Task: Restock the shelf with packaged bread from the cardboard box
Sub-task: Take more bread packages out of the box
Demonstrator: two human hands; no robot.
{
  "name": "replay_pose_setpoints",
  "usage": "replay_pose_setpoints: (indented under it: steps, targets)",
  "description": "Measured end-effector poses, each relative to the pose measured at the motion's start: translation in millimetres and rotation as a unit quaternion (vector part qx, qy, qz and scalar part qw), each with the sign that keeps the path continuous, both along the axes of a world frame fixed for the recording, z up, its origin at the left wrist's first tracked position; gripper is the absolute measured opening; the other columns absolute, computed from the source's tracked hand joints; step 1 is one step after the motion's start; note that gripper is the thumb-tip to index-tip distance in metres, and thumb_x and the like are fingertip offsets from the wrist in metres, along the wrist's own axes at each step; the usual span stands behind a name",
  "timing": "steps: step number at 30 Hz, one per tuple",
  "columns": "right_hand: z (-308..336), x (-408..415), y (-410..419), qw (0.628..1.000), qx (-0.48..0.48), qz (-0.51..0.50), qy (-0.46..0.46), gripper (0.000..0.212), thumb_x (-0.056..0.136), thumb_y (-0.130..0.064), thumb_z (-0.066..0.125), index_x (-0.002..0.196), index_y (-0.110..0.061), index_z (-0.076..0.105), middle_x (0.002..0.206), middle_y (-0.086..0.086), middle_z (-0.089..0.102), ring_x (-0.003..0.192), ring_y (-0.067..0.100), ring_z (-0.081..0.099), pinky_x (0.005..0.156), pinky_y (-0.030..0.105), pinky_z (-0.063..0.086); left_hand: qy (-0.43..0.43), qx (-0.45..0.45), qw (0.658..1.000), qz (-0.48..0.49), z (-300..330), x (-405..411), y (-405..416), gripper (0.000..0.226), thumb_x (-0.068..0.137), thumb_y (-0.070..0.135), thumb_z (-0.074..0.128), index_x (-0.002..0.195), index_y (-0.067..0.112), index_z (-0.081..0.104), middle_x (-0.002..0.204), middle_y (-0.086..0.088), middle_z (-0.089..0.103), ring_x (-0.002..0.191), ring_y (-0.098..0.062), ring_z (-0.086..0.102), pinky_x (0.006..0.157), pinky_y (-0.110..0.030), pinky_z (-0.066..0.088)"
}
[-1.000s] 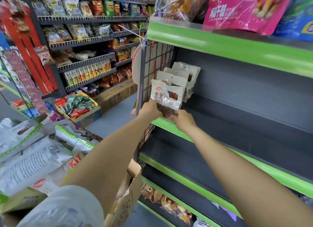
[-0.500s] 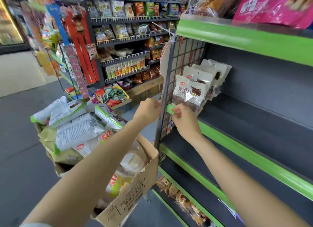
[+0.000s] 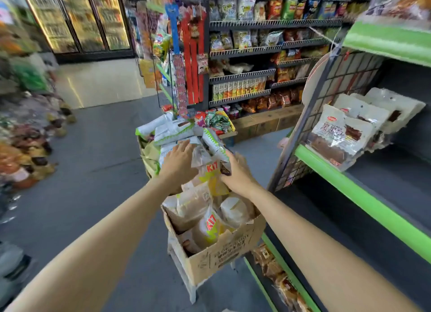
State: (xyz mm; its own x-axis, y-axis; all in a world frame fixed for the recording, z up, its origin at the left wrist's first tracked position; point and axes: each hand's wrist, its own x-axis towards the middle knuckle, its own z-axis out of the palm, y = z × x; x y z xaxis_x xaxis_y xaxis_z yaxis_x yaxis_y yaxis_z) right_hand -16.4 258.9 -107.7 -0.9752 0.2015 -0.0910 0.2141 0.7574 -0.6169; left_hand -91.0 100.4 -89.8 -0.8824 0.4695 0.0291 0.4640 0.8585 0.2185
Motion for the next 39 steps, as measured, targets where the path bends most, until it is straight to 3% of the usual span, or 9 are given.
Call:
replay_pose_setpoints:
  steps: [7,13,18,23,29,32,35,37,39]
  targets:
    - [-4,-44,-6,0.989,-0.043,-0.144,-0.015,0.070,0.092,-0.030,0.058,0.148,-0.013,0.019,0.148,0.014,0.024,0.129,0.034,0.041,0.102,0.042,0.037,-0.018,-0.056,0.998,-0.036,-3,-28,-20,0.068,0.088,0.029,0.061,0.146,0.020,0.026,0.146,-0.002,0.034,0.134,-0.025,0.035,0.103,-0.042,0.036]
    - [-8,-61,0,0.975,-0.017,-0.218,0.048,0.009,0.086,-0.009,0.064,0.092,-0.004,0.068,0.106,0.015,0.066,0.097,0.030,0.061,0.067,0.025,0.036,0.009,-0.093,0.994,-0.049,3,-37,-14,0.068,0.084,0.038,0.066,0.140,0.020,0.032,0.136,-0.006,0.039,0.128,-0.029,0.039,0.099,-0.048,0.041]
    - [4,-47,7,0.951,-0.075,-0.250,0.164,0.011,0.090,-0.004,0.051,0.084,-0.004,0.061,0.086,0.011,0.063,0.080,0.024,0.053,0.061,0.027,0.030,0.016,-0.095,0.995,-0.037,-7,-43,-7,0.075,0.077,0.047,0.071,0.137,0.021,0.034,0.138,-0.008,0.034,0.131,-0.031,0.031,0.102,-0.049,0.037]
    - [-1,-36,21,0.933,-0.154,-0.271,0.180,0.009,0.095,-0.012,0.045,0.086,-0.011,0.046,0.077,0.004,0.049,0.077,0.023,0.045,0.066,0.033,0.035,0.021,-0.060,0.997,-0.045,-15,-43,-7,0.063,0.083,0.027,0.068,0.133,0.017,0.032,0.137,-0.008,0.042,0.127,-0.032,0.039,0.097,-0.045,0.037]
    - [20,-26,23,0.896,-0.190,-0.311,0.253,0.009,0.099,-0.014,0.040,0.097,-0.009,0.048,0.087,0.001,0.050,0.087,0.020,0.046,0.074,0.032,0.035,0.092,0.116,0.989,-0.005,24,-34,4,0.040,0.091,0.029,0.046,0.125,0.010,0.035,0.076,-0.003,0.057,0.073,-0.030,0.056,0.067,-0.035,0.037]
    - [43,-24,15,0.874,-0.236,-0.282,0.319,0.008,0.099,-0.012,0.039,0.092,-0.013,0.044,0.078,-0.007,0.046,0.079,0.016,0.046,0.066,0.028,0.034,0.034,0.279,0.958,0.052,47,-22,17,0.042,0.093,0.033,0.046,0.124,0.007,0.035,0.069,-0.004,0.052,0.066,-0.029,0.053,0.055,-0.033,0.039]
    - [68,-13,6,0.859,-0.273,-0.209,0.380,0.022,0.098,-0.011,0.041,0.084,-0.026,0.044,0.079,-0.006,0.047,0.069,0.002,0.043,0.062,0.019,0.032,-0.078,0.399,0.910,0.082,61,-23,31,0.046,0.092,0.033,0.048,0.127,0.005,0.039,0.087,-0.006,0.058,0.079,-0.027,0.056,0.067,-0.035,0.047]
    - [79,-1,1,0.879,-0.257,-0.147,0.373,0.023,0.099,-0.012,0.042,0.083,-0.028,0.044,0.075,-0.008,0.046,0.060,-0.005,0.042,0.058,0.014,0.030,-0.208,0.455,0.858,0.120,63,-34,38,0.046,0.090,0.033,0.049,0.124,0.003,0.044,0.098,-0.011,0.061,0.078,-0.026,0.057,0.067,-0.032,0.047]
    - [78,11,-2,0.915,-0.218,-0.085,0.330,0.016,0.099,-0.011,0.043,0.085,-0.019,0.047,0.080,-0.011,0.051,0.069,-0.006,0.051,0.062,0.011,0.036,-0.374,0.487,0.777,0.137,61,-43,42,0.044,0.088,0.035,0.052,0.117,0.002,0.053,0.077,-0.009,0.059,0.056,-0.021,0.055,0.052,-0.027,0.044]
